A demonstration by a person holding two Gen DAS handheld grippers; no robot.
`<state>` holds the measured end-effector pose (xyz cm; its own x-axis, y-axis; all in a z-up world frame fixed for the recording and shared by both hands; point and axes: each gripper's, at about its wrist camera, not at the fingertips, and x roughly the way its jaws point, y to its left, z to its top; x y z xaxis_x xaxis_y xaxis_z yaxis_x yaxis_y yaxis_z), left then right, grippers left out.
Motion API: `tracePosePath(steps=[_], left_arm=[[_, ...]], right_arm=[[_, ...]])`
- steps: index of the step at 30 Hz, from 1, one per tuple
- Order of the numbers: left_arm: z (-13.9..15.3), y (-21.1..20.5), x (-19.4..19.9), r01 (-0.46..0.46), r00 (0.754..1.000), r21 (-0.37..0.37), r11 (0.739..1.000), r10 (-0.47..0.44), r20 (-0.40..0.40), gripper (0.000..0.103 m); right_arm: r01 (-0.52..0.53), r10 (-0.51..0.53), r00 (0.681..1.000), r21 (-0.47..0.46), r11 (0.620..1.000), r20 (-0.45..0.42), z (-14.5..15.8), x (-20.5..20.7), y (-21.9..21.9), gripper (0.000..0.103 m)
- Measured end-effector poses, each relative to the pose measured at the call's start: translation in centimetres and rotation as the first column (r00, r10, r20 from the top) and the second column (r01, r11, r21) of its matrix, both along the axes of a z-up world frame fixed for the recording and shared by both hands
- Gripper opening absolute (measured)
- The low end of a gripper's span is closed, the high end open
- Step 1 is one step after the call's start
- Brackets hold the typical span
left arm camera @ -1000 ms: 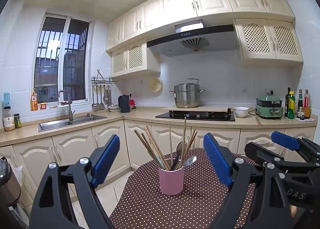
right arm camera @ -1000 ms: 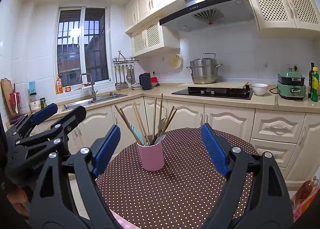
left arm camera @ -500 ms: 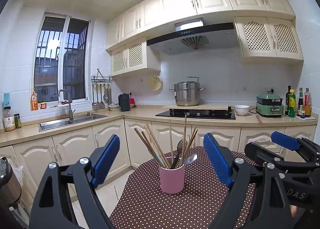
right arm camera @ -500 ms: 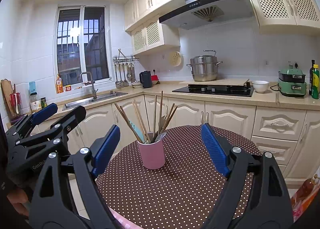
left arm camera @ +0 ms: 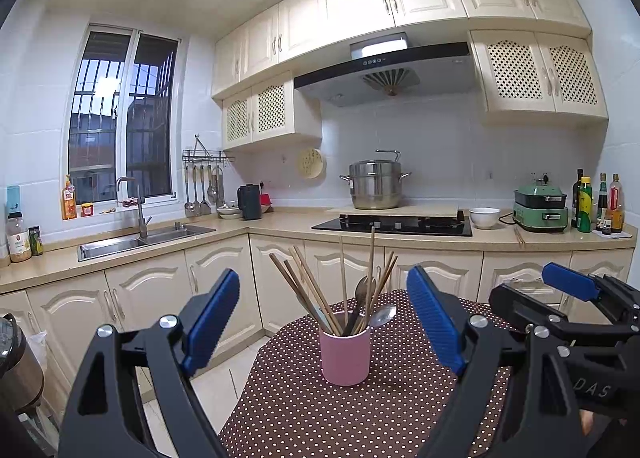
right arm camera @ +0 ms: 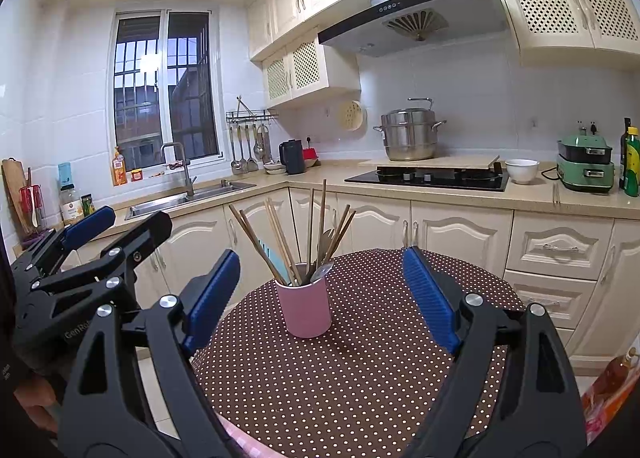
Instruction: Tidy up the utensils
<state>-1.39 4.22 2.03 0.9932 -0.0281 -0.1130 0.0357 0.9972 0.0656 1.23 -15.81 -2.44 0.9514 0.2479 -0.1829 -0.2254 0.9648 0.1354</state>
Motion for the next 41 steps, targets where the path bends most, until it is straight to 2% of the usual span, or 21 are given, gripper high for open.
tracePosePath(steps=[31,35,41], left_arm=[[-1.0,-0.1,2.5,-0.003,0.998,0.005,1.000,0.004,-0.066,0.084],[-1.6,-0.3,3.6,-0.004,0.995,0.002,1.000,0.004,-0.100,0.085],[-3.7,-0.4,6.4,-0.017,0.978,-0.013,1.000,0.014,-0.206,0.086]], right_arm=[[-0.020,0.023,0.998,0.034,0.999,-0.062,-1.1,2.5,-0.5,0.083],[-0.020,0.023,0.997,0.035,0.999,-0.079,-1.6,3.4,-0.8,0.083],[-0.018,0.022,0.990,0.035,0.999,-0.137,-3.3,5.5,-1.2,0.087]])
